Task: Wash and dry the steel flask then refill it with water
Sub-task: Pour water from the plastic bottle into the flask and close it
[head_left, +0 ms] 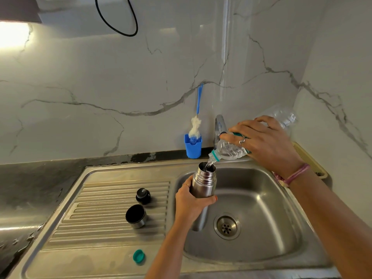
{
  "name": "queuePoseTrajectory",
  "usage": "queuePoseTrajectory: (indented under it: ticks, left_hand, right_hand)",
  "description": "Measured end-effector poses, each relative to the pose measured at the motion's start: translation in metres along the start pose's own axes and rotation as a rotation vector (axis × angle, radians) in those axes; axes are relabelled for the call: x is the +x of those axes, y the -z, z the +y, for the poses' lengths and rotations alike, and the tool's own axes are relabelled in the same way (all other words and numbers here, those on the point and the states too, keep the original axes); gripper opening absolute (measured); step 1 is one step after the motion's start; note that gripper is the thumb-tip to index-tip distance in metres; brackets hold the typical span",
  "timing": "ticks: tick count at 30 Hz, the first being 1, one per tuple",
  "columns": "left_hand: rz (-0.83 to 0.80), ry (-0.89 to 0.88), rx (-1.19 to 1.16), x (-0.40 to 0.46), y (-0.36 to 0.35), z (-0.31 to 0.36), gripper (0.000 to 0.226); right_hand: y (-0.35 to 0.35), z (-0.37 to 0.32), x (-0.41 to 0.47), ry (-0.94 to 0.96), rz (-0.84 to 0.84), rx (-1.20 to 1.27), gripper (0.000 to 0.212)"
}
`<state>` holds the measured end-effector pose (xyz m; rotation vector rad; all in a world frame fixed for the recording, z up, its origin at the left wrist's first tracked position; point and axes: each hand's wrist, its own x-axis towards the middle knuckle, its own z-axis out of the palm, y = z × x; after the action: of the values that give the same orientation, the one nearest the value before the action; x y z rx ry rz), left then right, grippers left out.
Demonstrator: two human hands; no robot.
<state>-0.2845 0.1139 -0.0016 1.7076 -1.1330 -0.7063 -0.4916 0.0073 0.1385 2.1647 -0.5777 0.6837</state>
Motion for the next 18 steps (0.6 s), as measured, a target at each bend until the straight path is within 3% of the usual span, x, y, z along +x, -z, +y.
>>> queuePoseTrajectory:
  ticks: [18]
  left_hand:
    - [-0.014, -0.009, -0.002, -0.0017, 0.0012, 0.0067, 0.075]
  right_hand:
    - [0.0057, 0.0028, 0.0095, 0.124, 0.021, -0.098, 0.067]
